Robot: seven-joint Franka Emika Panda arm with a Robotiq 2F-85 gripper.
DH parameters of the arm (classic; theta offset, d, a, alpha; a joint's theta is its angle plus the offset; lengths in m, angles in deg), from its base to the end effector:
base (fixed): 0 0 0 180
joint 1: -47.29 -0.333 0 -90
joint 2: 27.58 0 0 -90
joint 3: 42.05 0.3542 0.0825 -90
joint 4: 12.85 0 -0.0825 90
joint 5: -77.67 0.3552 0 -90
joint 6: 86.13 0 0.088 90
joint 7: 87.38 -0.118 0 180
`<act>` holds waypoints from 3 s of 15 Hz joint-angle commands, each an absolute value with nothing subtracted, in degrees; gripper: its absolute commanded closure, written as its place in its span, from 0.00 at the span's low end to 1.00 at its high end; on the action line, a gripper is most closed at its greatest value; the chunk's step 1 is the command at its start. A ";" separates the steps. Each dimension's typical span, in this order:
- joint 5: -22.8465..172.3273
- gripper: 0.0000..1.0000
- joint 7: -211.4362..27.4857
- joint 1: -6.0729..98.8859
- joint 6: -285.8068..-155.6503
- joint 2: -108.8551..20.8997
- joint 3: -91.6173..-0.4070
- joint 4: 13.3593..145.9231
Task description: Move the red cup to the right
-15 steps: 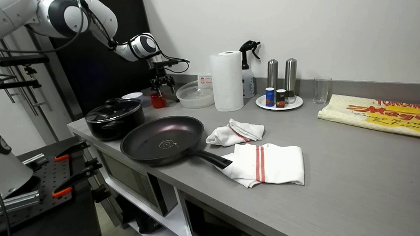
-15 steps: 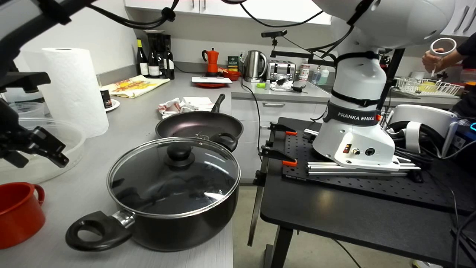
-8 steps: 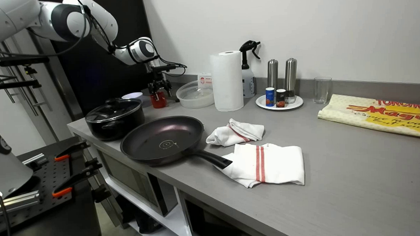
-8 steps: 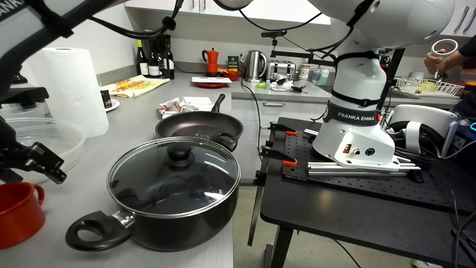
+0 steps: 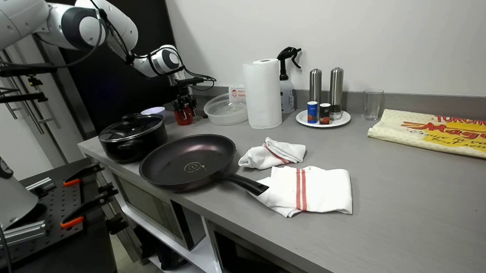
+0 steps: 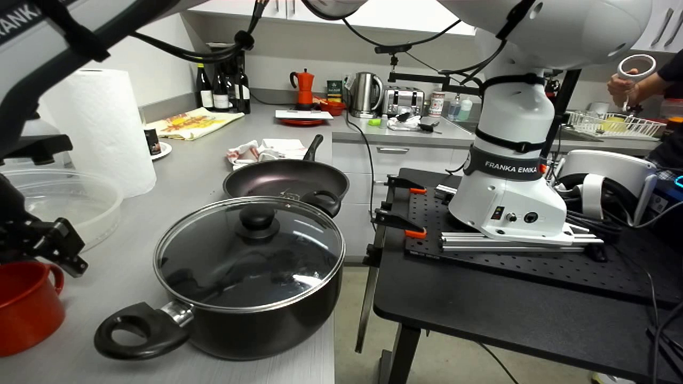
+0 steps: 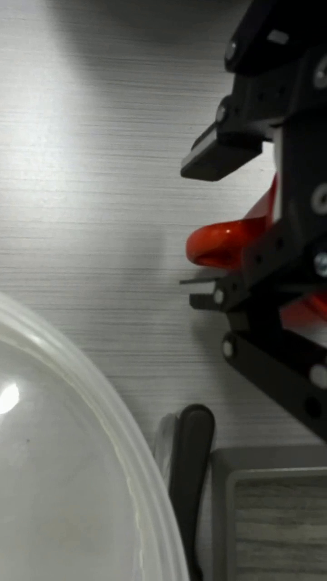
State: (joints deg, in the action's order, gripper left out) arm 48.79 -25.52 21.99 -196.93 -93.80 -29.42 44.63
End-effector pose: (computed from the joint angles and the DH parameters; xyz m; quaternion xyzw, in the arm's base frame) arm 0.6603 0.3869 0.1484 0.5902 0.7923 -0.1227 0.0946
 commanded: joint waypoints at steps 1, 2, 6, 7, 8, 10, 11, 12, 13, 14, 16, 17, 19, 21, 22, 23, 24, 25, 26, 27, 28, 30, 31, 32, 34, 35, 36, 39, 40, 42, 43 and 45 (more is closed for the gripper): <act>49.54 0.71 -23.72 23.05 -198.09 -93.40 -28.18 45.51; 49.53 0.79 -23.61 23.18 -198.17 -93.39 -28.02 45.56; 49.53 1.00 -23.31 23.75 -198.47 -93.08 -27.23 45.89; 49.49 0.97 -23.21 23.91 -198.61 -92.87 -26.99 46.02; 49.49 0.96 -23.02 24.05 -198.58 -92.84 -26.76 46.15; 49.38 0.96 -22.83 24.16 -198.68 -92.48 -26.47 46.64; 49.27 0.96 -22.87 24.15 -198.74 -92.16 -26.34 47.00; 49.29 0.96 -22.80 24.24 -198.83 -91.80 -26.05 47.42; 49.40 0.96 -22.80 24.38 -198.99 -91.23 -25.64 48.07; 49.40 0.96 -22.82 24.47 -199.04 -90.75 -25.28 48.61; 49.20 0.96 -23.22 24.65 -199.36 -89.30 -24.61 50.25; 49.14 0.96 -23.44 24.81 -199.54 -88.39 -24.27 51.27; 49.11 0.96 -23.66 25.21 -199.77 -86.40 -23.75 53.70; 49.04 0.96 -24.13 25.77 -200.17 -83.81 -23.38 56.86; 49.07 0.96 -24.19 26.18 -200.46 -82.50 -23.14 58.60; 49.06 0.96 -24.46 26.61 -200.93 -81.19 -22.99 60.31; 49.07 0.96 -24.65 27.14 -201.47 -79.93 -22.86 62.06; 49.12 0.96 -24.81 27.69 -202.10 -78.76 -22.73 63.68; 49.19 0.96 -24.95 28.34 -202.95 -77.57 -22.57 65.52; 49.21 0.96 -25.25 29.04 -204.02 -76.32 -22.51 67.45; 49.33 0.96 -25.42 29.74 -204.96 -75.20 -22.41 69.19; 49.51 0.96 -25.60 31.27 -207.14 -72.94 -22.16 72.84; 49.61 0.96 -25.77 32.13 -208.50 -71.74 -21.99 74.89; 49.73 0.96 -25.89 32.98 -209.78 -70.63 -21.84 76.77; 52.43 0.96 -25.16 32.70 -213.04 -68.16 -24.10 80.25; 53.11 0.96 -25.31 33.12 -214.57 -67.15 -24.36 81.86; 53.77 0.96 -25.48 33.59 -216.31 -66.02 -24.63 83.60; 54.91 0.96 -26.84 34.45 -221.93 -62.93 -25.61 88.15; 55.19 0.96 -27.25 34.74 -223.78 -61.97 -25.90 89.55; 55.34 0.96 -28.28 35.08 -227.04 -60.07 -26.47 92.14; 55.37 0.96 -28.84 35.30 -228.42 -59.12 -26.65 93.38; 55.30 0.96 -29.97 35.65 -231.03 -57.45 -27.07 95.63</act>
